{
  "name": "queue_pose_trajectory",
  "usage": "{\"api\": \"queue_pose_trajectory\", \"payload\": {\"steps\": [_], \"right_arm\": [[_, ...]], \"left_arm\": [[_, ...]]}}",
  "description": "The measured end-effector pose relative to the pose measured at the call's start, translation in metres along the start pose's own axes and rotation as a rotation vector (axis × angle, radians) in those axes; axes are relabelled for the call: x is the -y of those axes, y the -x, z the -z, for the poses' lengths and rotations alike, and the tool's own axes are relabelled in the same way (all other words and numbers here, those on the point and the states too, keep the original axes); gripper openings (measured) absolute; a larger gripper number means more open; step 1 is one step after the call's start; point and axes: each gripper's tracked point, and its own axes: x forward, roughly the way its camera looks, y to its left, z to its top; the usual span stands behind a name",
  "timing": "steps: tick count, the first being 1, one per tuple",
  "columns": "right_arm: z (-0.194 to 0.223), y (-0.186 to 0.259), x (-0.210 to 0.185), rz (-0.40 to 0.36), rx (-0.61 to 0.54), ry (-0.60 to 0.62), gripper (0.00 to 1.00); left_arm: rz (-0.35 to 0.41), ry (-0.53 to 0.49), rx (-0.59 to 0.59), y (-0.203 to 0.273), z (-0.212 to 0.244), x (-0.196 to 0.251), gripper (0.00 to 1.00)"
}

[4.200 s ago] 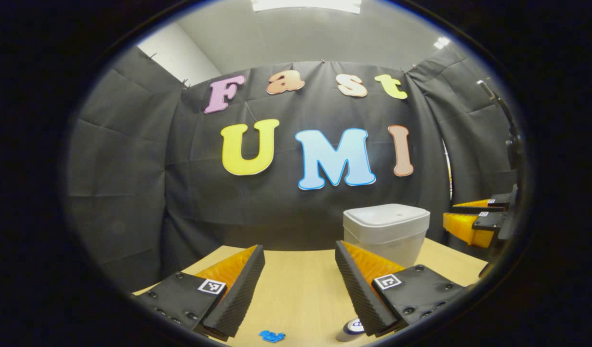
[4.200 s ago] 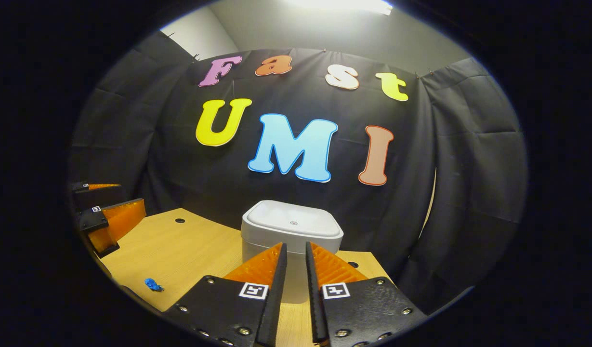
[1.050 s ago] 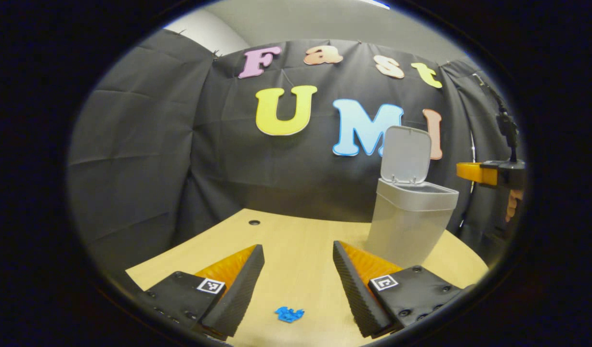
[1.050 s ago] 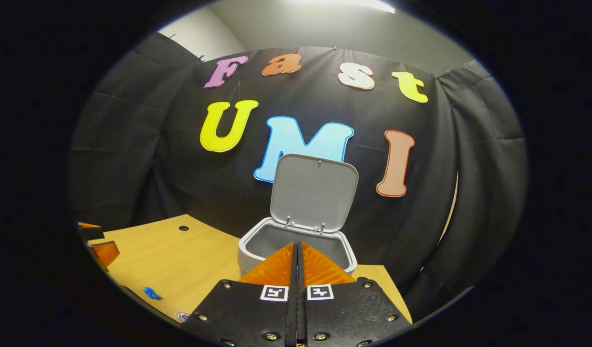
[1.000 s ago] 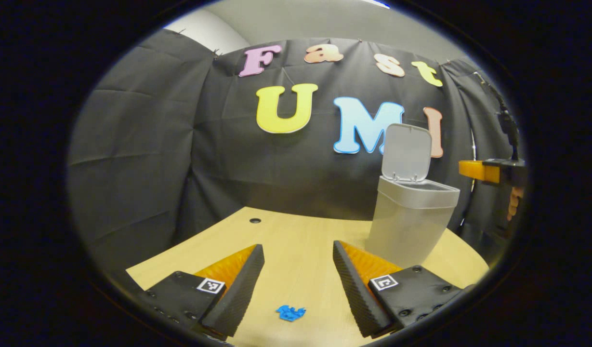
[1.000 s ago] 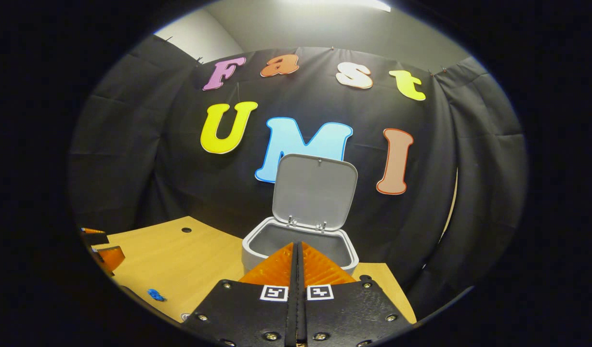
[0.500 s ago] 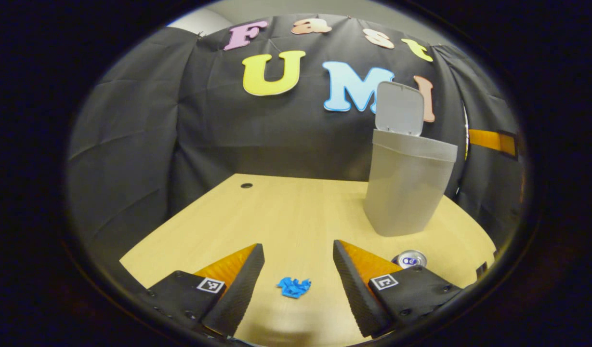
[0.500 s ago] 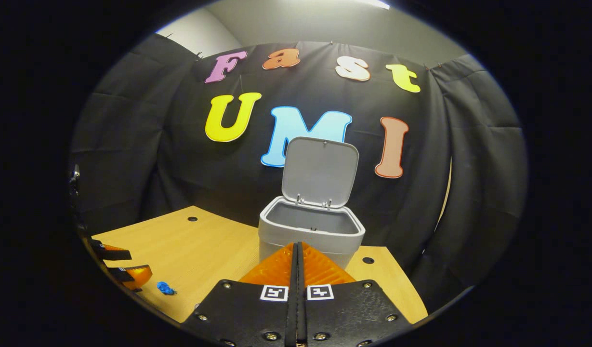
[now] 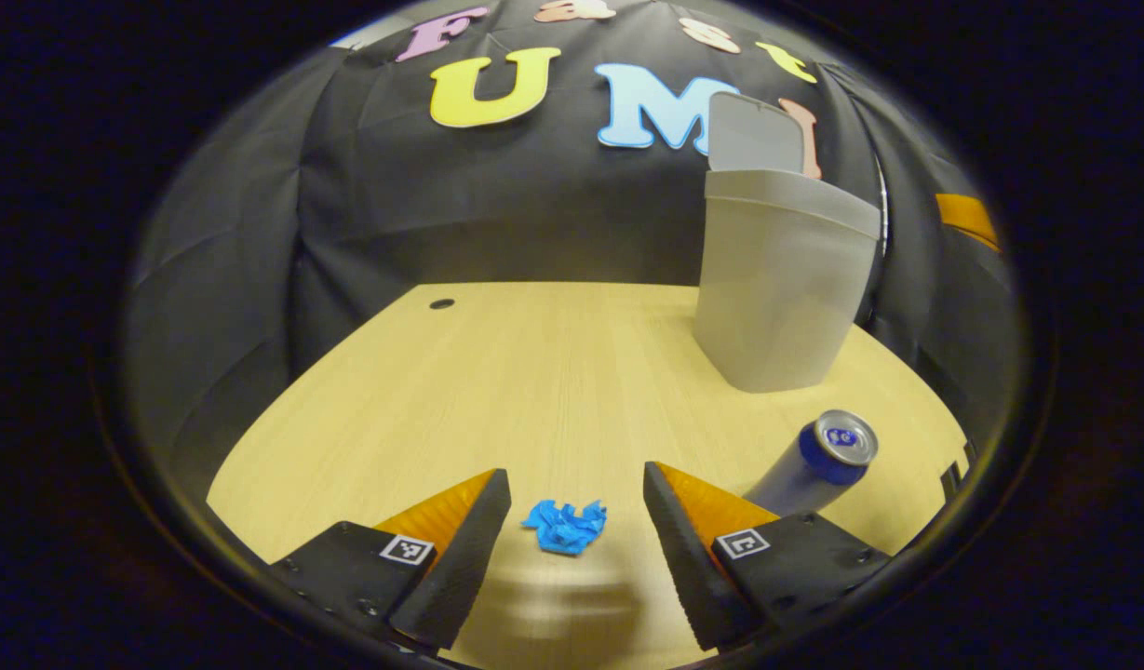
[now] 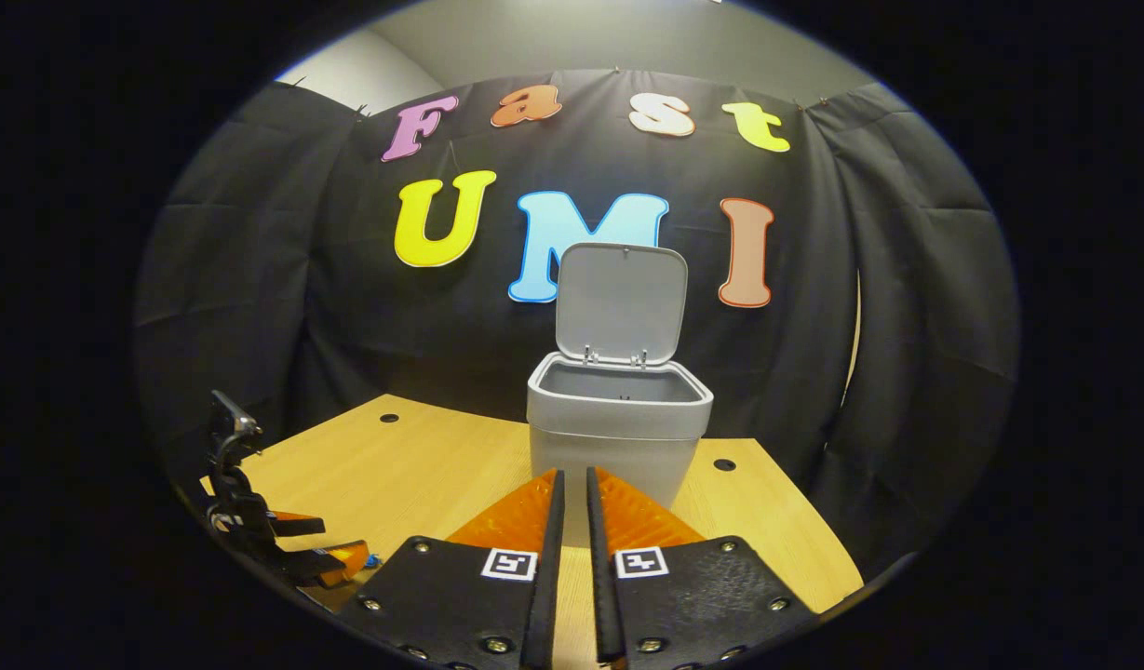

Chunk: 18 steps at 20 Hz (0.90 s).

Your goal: Press the lid of the desktop garbage bin to open it, pick up the crumpled paper on the desktop and throw it into the bin, then pick up the pop can on the desktop and drop it into the bin, and finally close the garbage bin lid.

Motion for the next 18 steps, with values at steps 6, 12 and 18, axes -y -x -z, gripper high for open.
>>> {"api": "queue_pose_trajectory", "payload": {"steps": [6, 12, 18], "right_arm": [[-0.001, 0.008, 0.004, 0.017, -0.003, 0.001, 0.32], [-0.002, 0.01, 0.004, -0.008, 0.005, 0.003, 0.63], [-0.001, 0.007, 0.01, -0.024, 0.007, -0.002, 0.77]], "left_arm": [[-0.006, -0.041, -0.057, -0.022, 0.028, -0.006, 0.97], [0.006, 0.013, -0.111, -0.034, 0.05, -0.002, 0.97], [-0.014, 0.037, -0.126, -0.031, 0.058, 0.0, 0.51]]}}
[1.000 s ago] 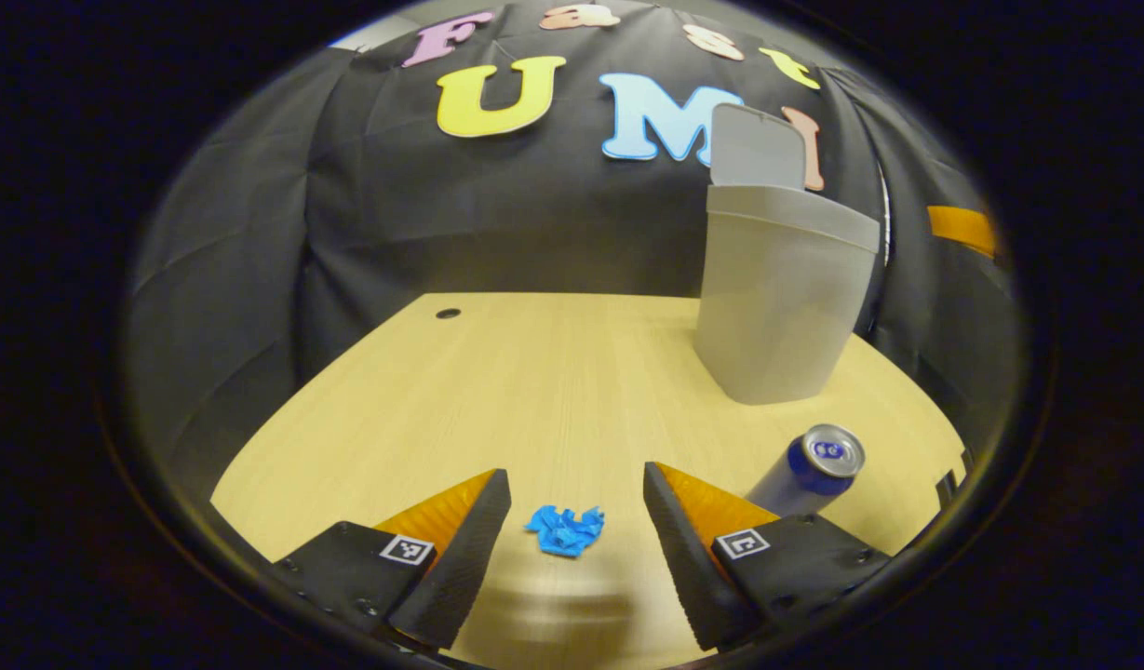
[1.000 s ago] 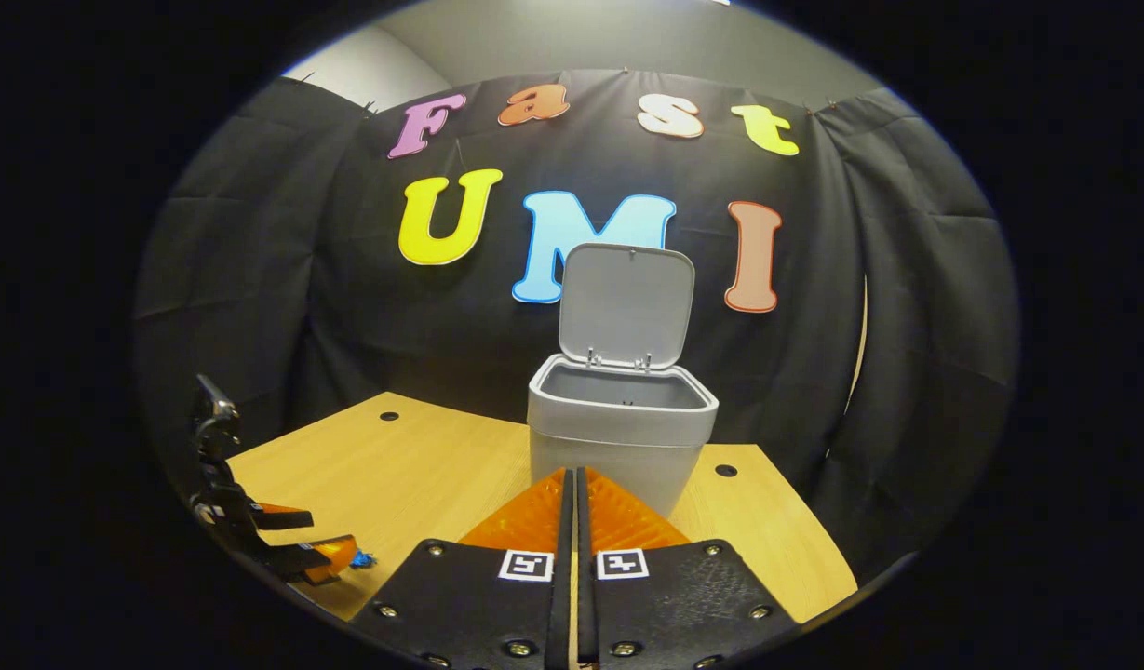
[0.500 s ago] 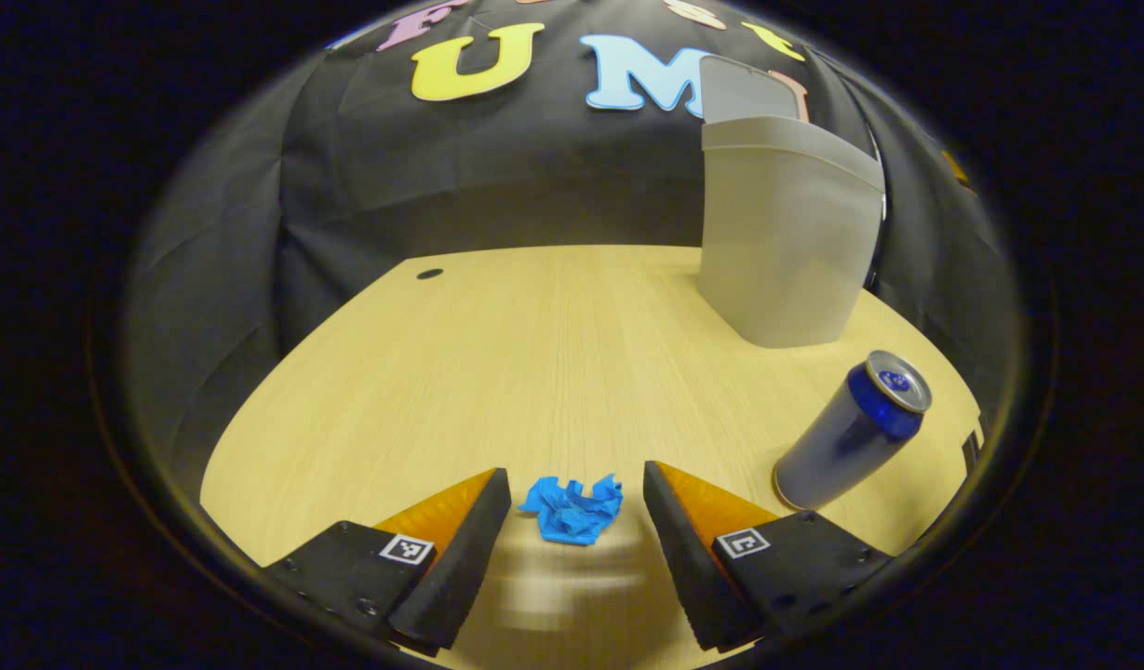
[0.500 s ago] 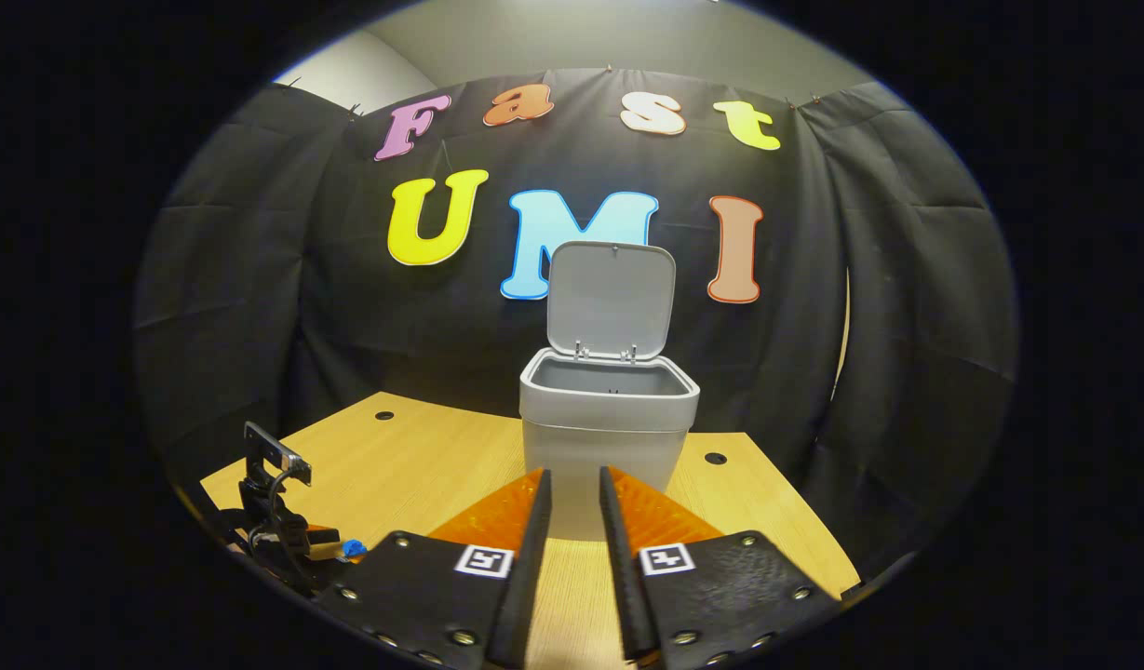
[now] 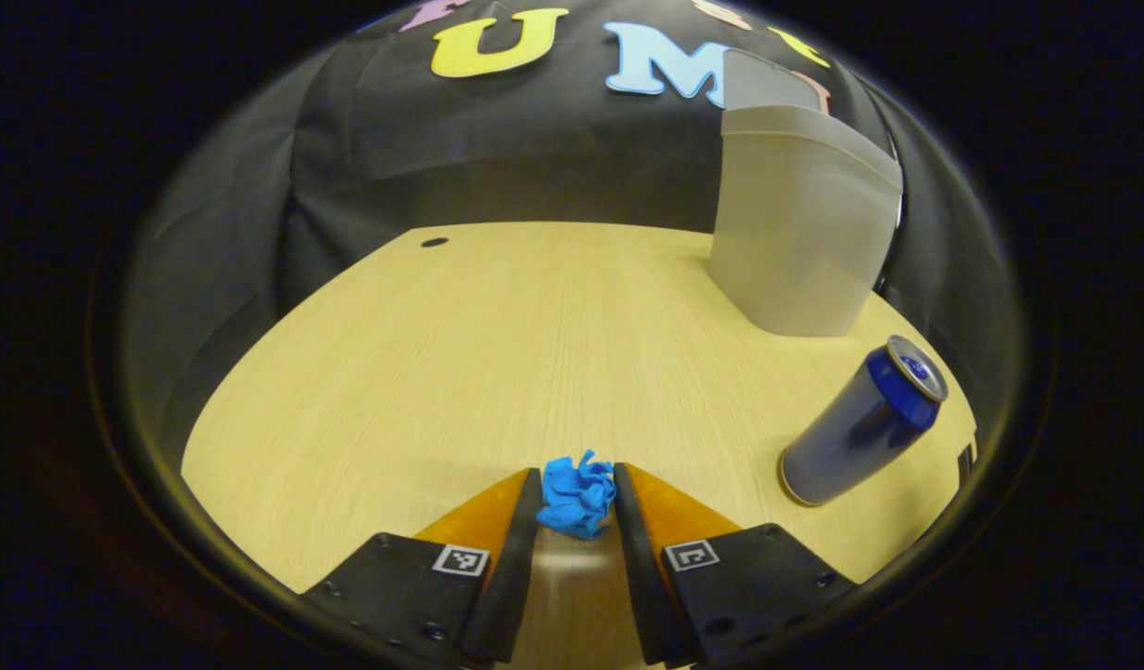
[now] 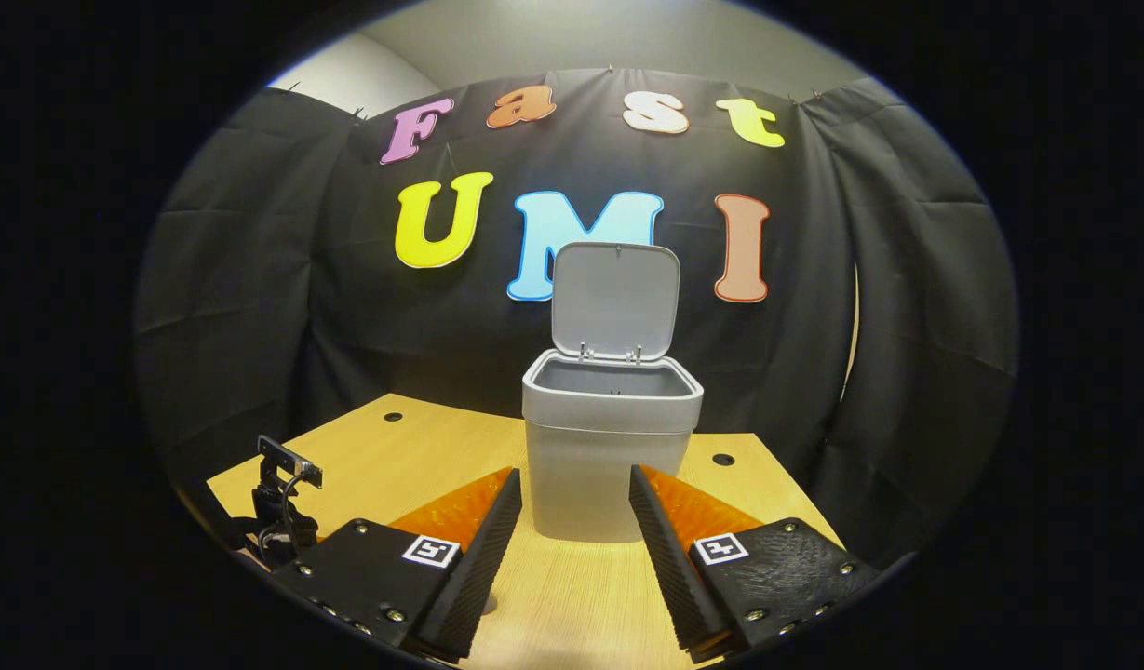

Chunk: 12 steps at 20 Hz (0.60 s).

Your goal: Press the lid of the desktop garbage bin to open it, pick up the crumpled paper on the desktop and throw it into the bin, then pick up the pop can on the desktop and drop it into the bin, and finally close the garbage bin lid.

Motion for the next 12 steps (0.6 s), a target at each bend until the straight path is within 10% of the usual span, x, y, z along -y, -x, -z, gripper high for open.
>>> {"api": "queue_pose_trajectory", "payload": {"steps": [7, 12], "right_arm": [[0.004, 0.0, 0.013, -0.01, -0.001, -0.002, 0.77], [0.006, -0.001, 0.03, 0.0, 0.002, -0.015, 0.77]], "left_arm": [[-0.038, -0.006, 0.049, 0.009, -0.019, 0.005, 0.22], [-0.024, -0.011, 0.13, 0.026, -0.06, 0.026, 0.21]]}}
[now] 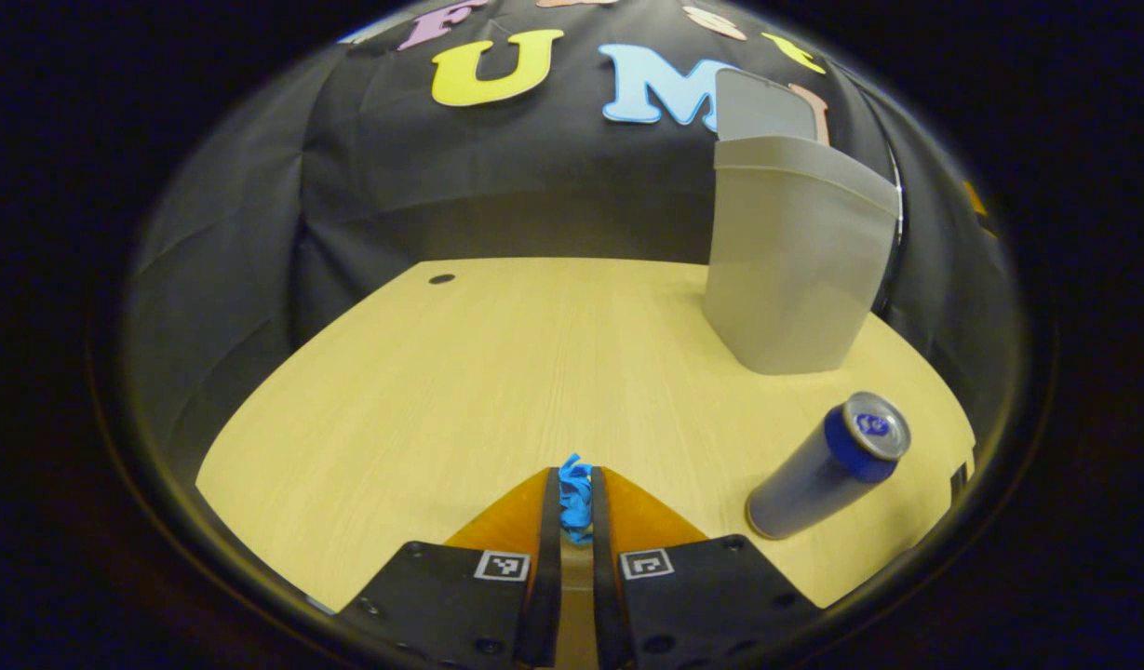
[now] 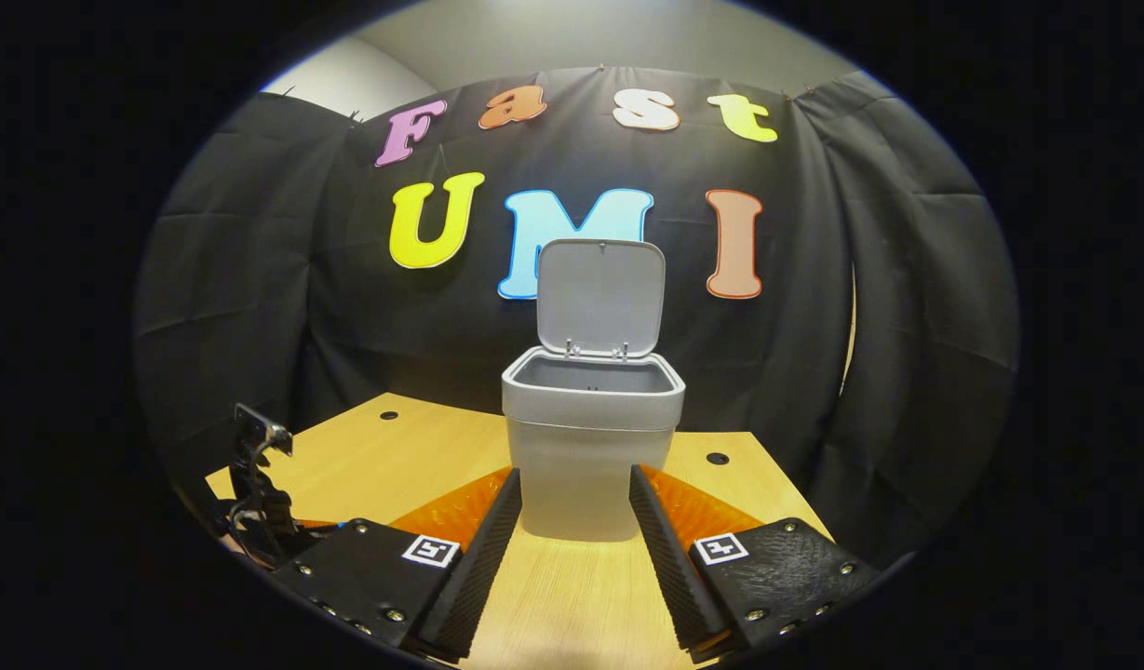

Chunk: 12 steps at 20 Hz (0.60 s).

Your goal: Press the lid of the desktop garbage bin to open it, pick up the crumpled paper on the desktop and throw it into the bin, then pick up the pop can on the desktop and drop it into the bin, and finally close the garbage bin lid.

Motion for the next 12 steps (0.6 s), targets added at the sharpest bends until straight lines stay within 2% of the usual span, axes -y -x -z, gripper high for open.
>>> {"api": "queue_pose_trajectory", "payload": {"steps": [6, 7, 12], "right_arm": [[0.004, -0.001, 0.022, 0.012, 0.005, -0.051, 0.77], [0.004, -0.001, 0.027, 0.016, 0.006, -0.058, 0.77], [0.008, -0.004, 0.047, 0.04, 0.011, -0.091, 0.77]], "left_arm": [[0.046, 0.032, 0.136, 0.022, -0.079, 0.039, 0.21], [0.054, 0.027, 0.162, 0.024, -0.093, 0.046, 0.23], [0.105, -0.004, 0.237, 0.029, -0.142, 0.085, 0.21]]}}
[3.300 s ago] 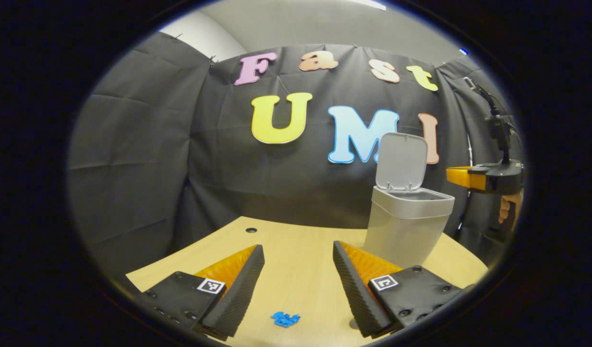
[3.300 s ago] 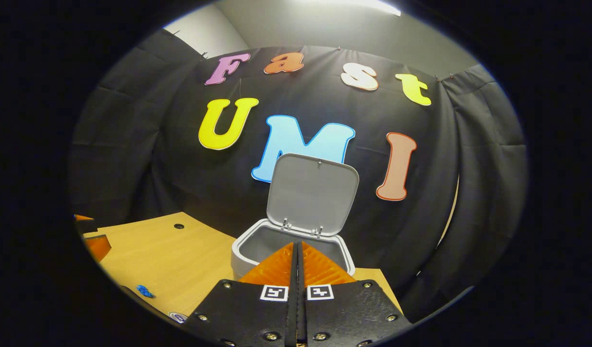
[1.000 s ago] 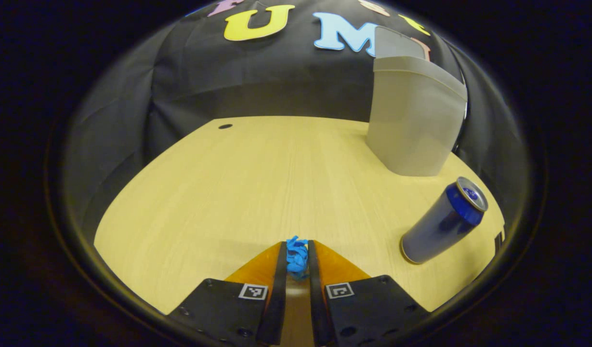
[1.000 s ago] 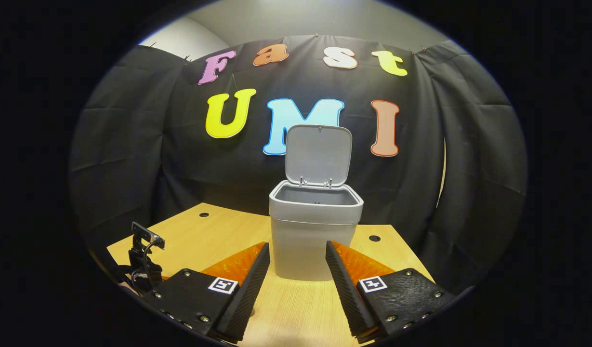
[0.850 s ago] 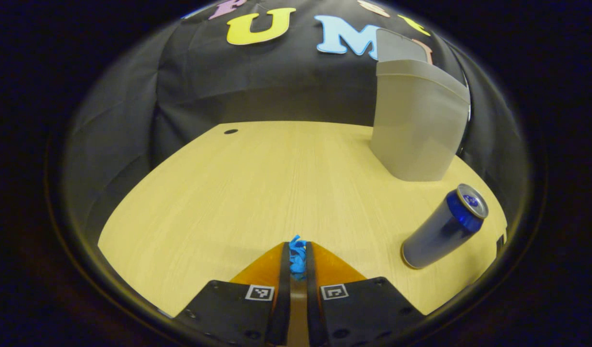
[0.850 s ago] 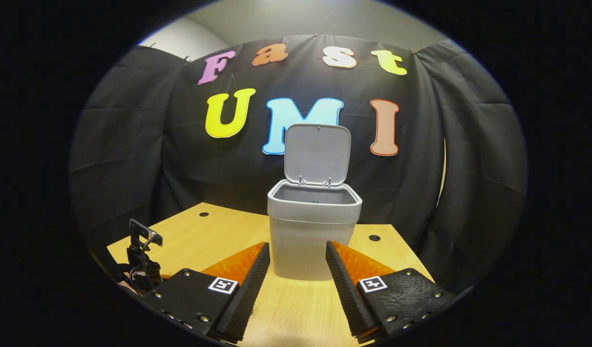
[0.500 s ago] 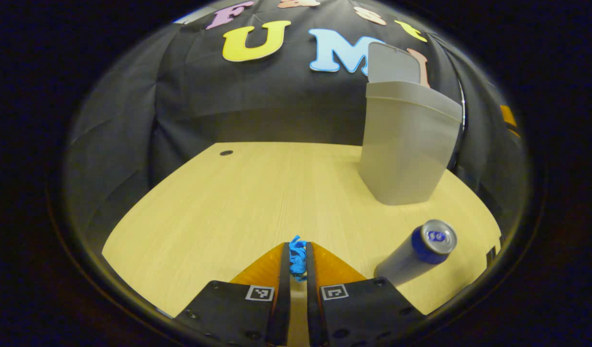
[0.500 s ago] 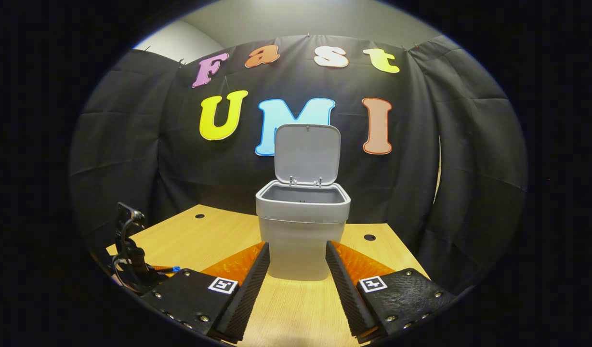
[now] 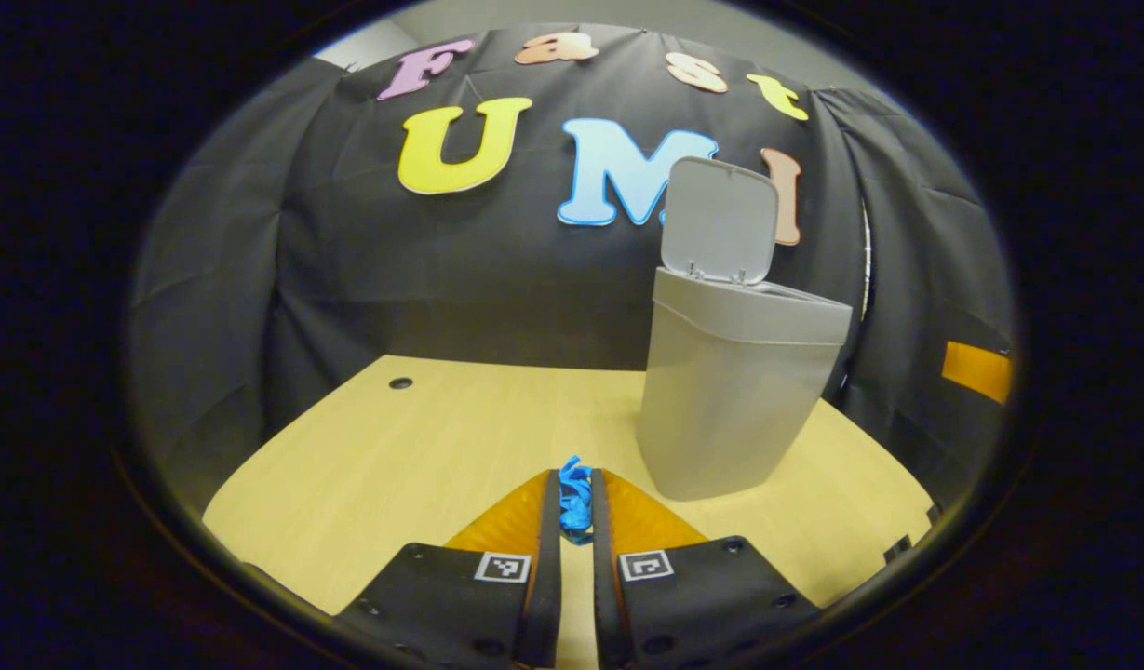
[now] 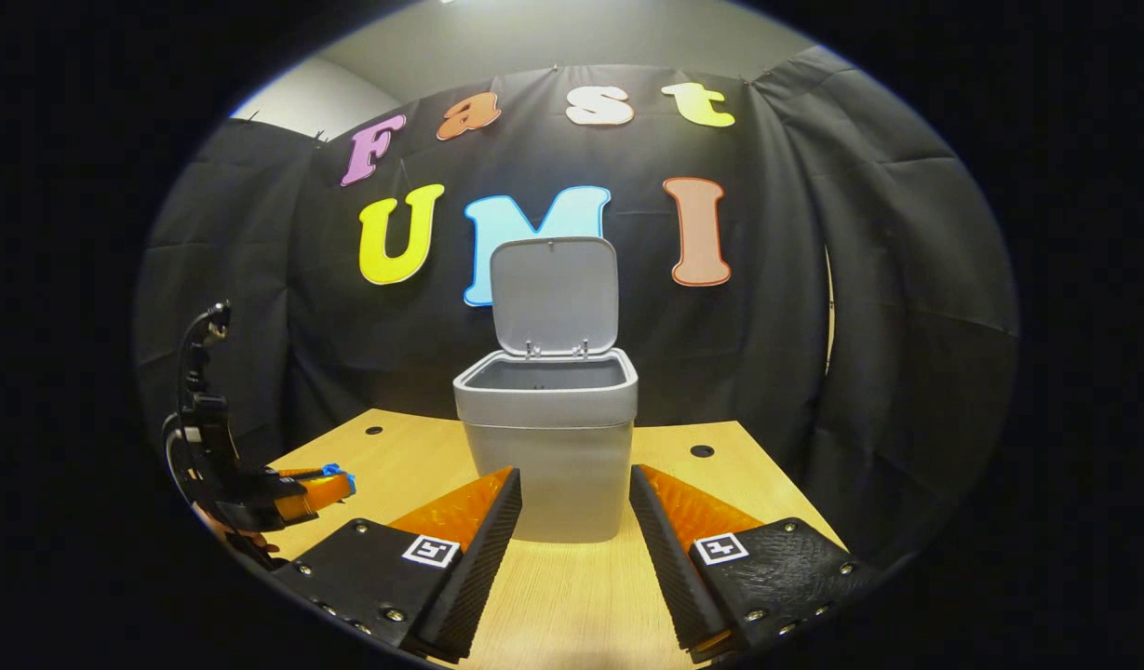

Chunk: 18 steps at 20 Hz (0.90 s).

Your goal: Press the lid of the desktop garbage bin to open it, pick up the crumpled paper on the desktop and throw it into the bin, then pick up the pop can on the desktop and drop it into the bin, and finally close the garbage bin lid.

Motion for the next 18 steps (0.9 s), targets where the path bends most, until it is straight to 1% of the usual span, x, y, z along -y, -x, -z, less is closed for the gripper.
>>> {"api": "queue_pose_trajectory", "payload": {"steps": [1, 2, 3, 4, 5, 6, 9, 11, 12, 13, 14, 18], "right_arm": [[-0.001, -0.001, 0.004, 0.008, 0.002, -0.002, 0.76], [0.001, -0.002, 0.008, 0.015, 0.003, -0.001, 0.77], [0.0, -0.004, 0.012, 0.023, 0.005, -0.001, 0.77], [0.002, -0.006, 0.014, 0.028, 0.006, -0.002, 0.77], [0.001, -0.008, 0.016, 0.031, 0.005, -0.007, 0.77], [0.002, -0.01, 0.019, 0.035, 0.007, -0.013, 0.77], [0.005, -0.016, 0.024, 0.047, 0.003, -0.025, 0.77], [0.01, -0.018, 0.028, 0.053, -0.01, -0.027, 0.77], [0.013, -0.019, 0.029, 0.054, -0.017, -0.028, 0.77], [0.013, -0.02, 0.031, 0.055, -0.019, -0.029, 0.77], [0.014, -0.02, 0.033, 0.058, -0.02, -0.028, 0.77], [0.014, -0.024, 0.039, 0.073, -0.022, -0.034, 0.77]], "left_arm": [[0.009, -0.007, 0.016, -0.001, -0.011, 0.008, 0.24], [0.02, -0.015, 0.034, -0.004, -0.022, 0.016, 0.21], [0.034, -0.022, 0.052, -0.007, -0.032, 0.025, 0.23], [0.053, -0.028, 0.071, -0.01, -0.044, 0.034, 0.21], [0.07, -0.03, 0.093, -0.013, -0.057, 0.043, 0.23], [0.086, -0.033, 0.107, -0.019, -0.067, 0.051, 0.21], [0.127, -0.01, 0.147, -0.032, -0.096, 0.072, 0.21], [0.149, 0.014, 0.162, -0.04, -0.112, 0.084, 0.21], [0.161, 0.022, 0.167, -0.044, -0.118, 0.091, 0.23], [0.167, 0.027, 0.174, -0.048, -0.125, 0.096, 0.23], [0.178, 0.026, 0.184, -0.052, -0.133, 0.101, 0.21], [0.207, 0.01, 0.219, -0.066, -0.155, 0.12, 0.21]]}}
